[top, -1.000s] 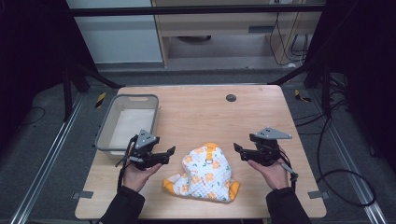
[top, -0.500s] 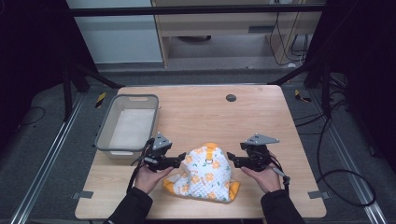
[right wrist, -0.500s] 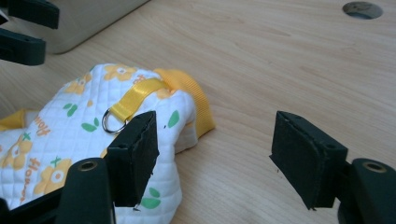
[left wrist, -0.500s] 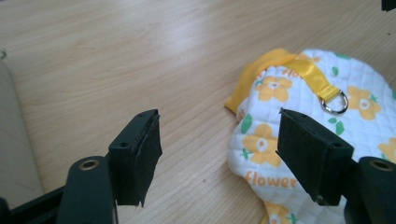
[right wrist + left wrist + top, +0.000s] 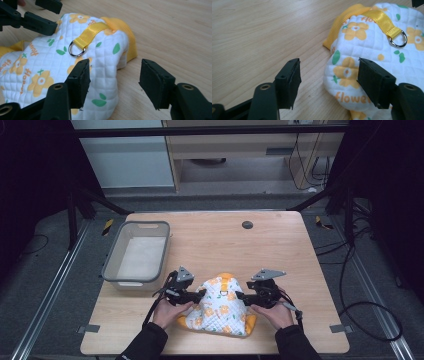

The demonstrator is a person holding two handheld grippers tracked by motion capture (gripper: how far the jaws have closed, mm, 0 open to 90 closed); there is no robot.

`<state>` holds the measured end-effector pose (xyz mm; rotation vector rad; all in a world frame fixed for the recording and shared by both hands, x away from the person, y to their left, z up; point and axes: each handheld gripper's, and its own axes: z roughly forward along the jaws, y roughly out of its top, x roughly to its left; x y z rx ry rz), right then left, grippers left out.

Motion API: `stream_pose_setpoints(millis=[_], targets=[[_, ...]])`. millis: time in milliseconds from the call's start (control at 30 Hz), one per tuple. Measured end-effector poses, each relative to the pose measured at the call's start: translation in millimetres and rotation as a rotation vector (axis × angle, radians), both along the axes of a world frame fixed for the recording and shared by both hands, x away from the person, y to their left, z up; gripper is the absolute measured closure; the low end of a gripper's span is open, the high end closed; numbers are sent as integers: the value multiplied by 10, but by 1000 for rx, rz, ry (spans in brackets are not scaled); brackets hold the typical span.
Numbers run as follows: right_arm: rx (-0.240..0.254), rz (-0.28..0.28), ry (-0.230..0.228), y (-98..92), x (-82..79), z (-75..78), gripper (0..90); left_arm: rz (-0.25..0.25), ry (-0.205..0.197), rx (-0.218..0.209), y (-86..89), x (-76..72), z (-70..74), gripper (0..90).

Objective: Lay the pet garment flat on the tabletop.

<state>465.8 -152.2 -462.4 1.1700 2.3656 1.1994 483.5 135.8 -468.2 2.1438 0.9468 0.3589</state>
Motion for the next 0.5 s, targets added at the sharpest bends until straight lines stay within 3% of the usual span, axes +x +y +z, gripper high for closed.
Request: stream_pose_setpoints(millis=[200, 300, 333, 400, 500], targets=[[-8, 27, 36, 47, 3, -57, 523, -32, 50, -19, -8, -11, -34, 469], [1, 41, 60, 55, 1, -59, 601, -52, 72, -23, -21, -19, -47, 616], [2, 45, 62, 56, 3, -64, 621, -58, 87, -25, -17, -17, -51, 616], [-6, 53, 82, 61, 8, -73, 709, -65, 102, -25, -5, -20, -66, 746], [-1, 54, 90, 58, 11, -72, 768, -69, 119, -32, 8, -29, -75, 803]])
